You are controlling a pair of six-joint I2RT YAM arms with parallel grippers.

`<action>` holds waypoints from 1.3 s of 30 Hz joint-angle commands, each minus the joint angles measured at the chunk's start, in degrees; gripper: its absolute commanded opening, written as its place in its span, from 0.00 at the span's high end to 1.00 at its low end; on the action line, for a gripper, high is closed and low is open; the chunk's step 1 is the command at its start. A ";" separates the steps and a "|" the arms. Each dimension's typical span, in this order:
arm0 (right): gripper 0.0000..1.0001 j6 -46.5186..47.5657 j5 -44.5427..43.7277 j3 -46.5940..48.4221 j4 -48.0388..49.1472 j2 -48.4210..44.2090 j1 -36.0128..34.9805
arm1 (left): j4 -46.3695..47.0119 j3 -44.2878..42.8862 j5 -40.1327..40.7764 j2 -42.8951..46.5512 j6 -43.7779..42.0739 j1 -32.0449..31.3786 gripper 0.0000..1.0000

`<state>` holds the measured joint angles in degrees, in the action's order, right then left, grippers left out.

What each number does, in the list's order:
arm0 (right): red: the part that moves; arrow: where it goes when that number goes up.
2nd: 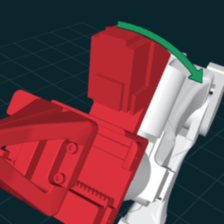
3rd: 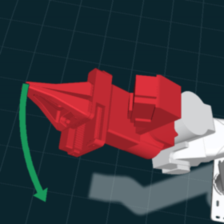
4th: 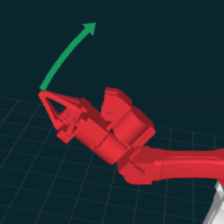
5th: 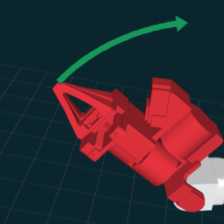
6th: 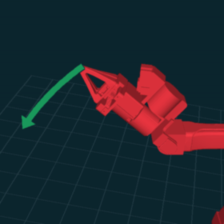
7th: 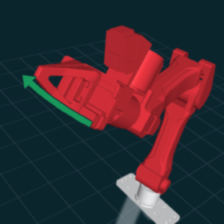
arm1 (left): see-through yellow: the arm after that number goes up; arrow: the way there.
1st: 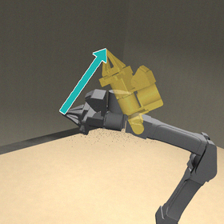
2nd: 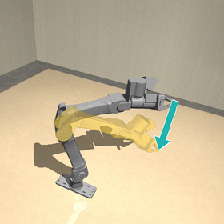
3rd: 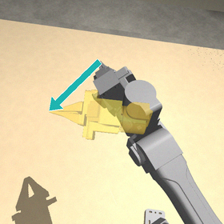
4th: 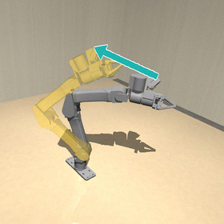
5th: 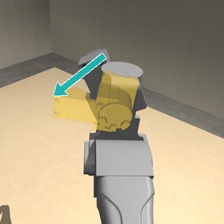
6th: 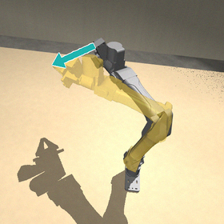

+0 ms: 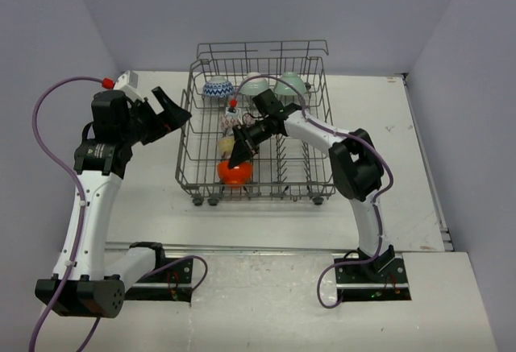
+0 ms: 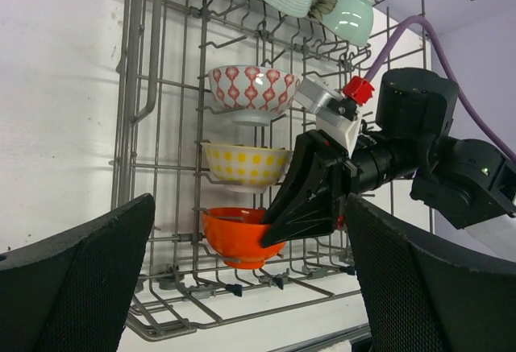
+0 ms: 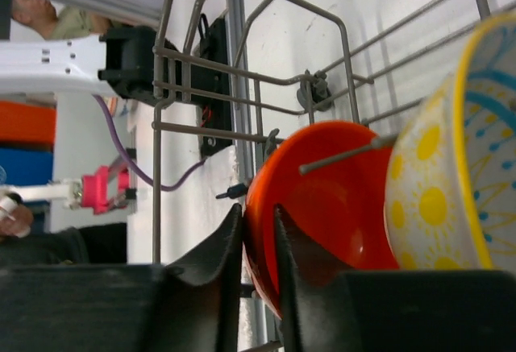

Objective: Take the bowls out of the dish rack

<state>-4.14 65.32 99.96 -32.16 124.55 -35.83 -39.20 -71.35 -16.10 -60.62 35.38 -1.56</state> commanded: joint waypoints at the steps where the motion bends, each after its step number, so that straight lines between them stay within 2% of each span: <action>1: 0.94 0.89 1.12 0.49 -2.29 -1.24 -0.38 | 2.29 0.16 -1.66 0.59 0.04 0.51 0.00; 3: 1.00 0.80 1.48 1.37 -2.55 -1.07 -0.46 | 2.11 -0.10 -1.74 0.33 -0.04 0.51 0.00; 10: 1.00 -2.26 4.72 2.25 -0.01 -2.91 -0.73 | 2.02 -0.45 -1.74 -0.46 -0.39 0.77 0.00; 15: 1.00 -3.94 7.54 8.57 -3.61 -2.56 -0.73 | 3.08 -0.19 -2.36 -1.17 -0.39 0.77 0.00; 20: 1.00 -14.12 14.56 9.19 4.45 -2.92 -0.64 | 4.13 0.34 -2.45 -1.87 -0.05 1.04 0.00; 22: 1.00 -15.98 16.50 11.04 4.74 -2.12 -0.73 | 4.39 0.51 -2.54 -1.87 0.22 1.12 0.00; 24: 1.00 -21.24 19.14 8.77 10.87 -3.17 -0.90 | 4.66 0.51 -2.62 -1.87 0.22 1.21 0.00; 28: 1.00 -38.87 22.39 0.16 35.51 -6.16 -0.82 | 4.83 0.60 -2.80 -1.96 0.04 1.56 0.00; 30: 1.00 -44.26 22.92 -2.75 42.50 -6.43 -0.82 | 4.84 0.86 -2.80 -2.13 -0.13 1.56 0.00; 32: 1.00 -54.27 22.75 -6.07 55.93 -6.43 -0.73 | 4.92 1.13 -2.89 -2.05 -0.13 1.56 0.00; 33: 1.00 -63.09 22.22 -7.05 61.81 -6.34 -0.64 | 5.01 1.21 -3.06 -2.05 -0.13 1.56 0.00; 34: 1.00 -68.05 22.05 -7.85 73.96 -5.99 -0.47 | 4.92 1.22 -3.06 -2.05 -0.13 1.56 0.00; 36: 1.00 -77.02 21.52 -8.38 84.67 -4.07 -0.11 | 4.84 1.30 -2.98 -1.87 -0.22 2.95 0.00; 37: 1.00 -84.73 21.34 -8.03 93.42 -3.27 -0.03 | 4.75 1.39 -2.80 -1.70 -0.39 2.97 0.00; 39: 1.00 -91.27 21.17 -6.19 100.59 -1.69 -0.02 | 4.57 1.57 -2.62 -1.61 -0.48 3.06 0.00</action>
<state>-73.49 78.28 88.53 35.44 127.24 -35.24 -36.38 -70.26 -17.80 -62.57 35.35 0.62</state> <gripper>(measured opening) 0.052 0.997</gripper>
